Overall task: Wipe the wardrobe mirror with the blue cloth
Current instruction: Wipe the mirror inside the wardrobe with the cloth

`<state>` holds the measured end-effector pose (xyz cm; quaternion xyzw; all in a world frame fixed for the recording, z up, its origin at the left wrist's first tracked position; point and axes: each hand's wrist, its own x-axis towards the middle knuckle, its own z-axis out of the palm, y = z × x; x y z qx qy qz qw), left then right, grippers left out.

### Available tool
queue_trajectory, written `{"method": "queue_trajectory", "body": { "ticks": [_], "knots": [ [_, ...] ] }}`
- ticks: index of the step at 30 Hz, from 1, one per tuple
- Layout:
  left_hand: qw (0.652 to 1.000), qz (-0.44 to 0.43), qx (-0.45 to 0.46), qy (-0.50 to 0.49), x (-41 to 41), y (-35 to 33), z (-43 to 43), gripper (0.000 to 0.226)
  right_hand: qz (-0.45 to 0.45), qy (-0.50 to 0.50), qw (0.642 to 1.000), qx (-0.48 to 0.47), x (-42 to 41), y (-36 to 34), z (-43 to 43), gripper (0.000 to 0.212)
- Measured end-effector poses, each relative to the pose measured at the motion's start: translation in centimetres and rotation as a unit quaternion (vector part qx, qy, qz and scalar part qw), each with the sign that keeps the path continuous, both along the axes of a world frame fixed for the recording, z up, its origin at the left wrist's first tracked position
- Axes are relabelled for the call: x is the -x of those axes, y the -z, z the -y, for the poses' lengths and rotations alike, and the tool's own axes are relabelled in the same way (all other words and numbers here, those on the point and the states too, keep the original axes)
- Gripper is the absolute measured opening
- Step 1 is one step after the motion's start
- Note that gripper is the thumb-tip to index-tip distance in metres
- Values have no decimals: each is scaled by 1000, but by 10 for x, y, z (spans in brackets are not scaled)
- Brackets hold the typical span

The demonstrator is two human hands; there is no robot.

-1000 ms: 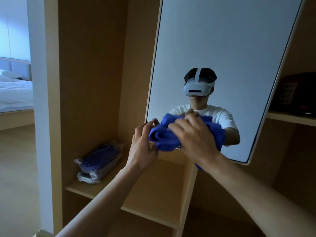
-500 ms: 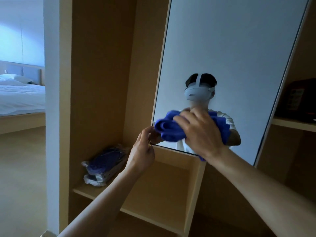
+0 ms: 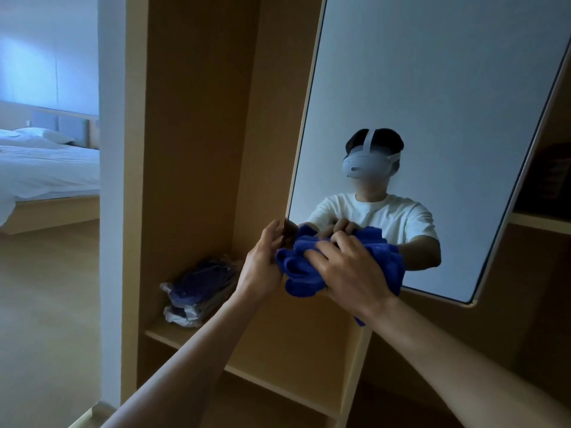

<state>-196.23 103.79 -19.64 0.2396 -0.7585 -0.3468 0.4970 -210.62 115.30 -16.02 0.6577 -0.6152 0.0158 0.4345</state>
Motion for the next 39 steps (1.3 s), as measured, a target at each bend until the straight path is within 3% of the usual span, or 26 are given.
{"method": "queue_trajectory", "body": {
  "ticks": [8,12,16,21,23,25,30,34,36,39],
  "knots": [
    [997,-25,-70,12,-5,-7,-6,82,-8,-5,989,150,-17,-99,22,36],
    [993,-53,-107,3,-3,-6,-2,67,-43,-7,996,79,-20,-63,23,41],
    [962,-160,-207,76,-2,-5,1,51,-56,-38,998,7,-19,-13,18,19],
    [965,-146,-204,74,-2,-9,-1,49,-88,-43,995,-29,-17,-10,15,21],
    [969,-130,-202,62,0,-11,-1,50,-97,-33,995,-4,-19,-26,17,30],
    [971,-122,-196,64,1,-12,-2,66,-92,-13,995,42,-20,-53,20,39],
    [960,-155,-209,99,3,-11,-6,77,-10,-19,989,147,-19,-97,30,39],
    [955,-161,-236,80,5,-13,-3,78,-39,-6,998,58,-20,-48,29,32],
    [950,-164,-255,78,6,-12,0,80,-23,-24,999,25,-18,-12,24,23],
    [953,-161,-240,91,7,-10,1,77,8,-49,999,0,-13,22,19,27]
  ]
}}
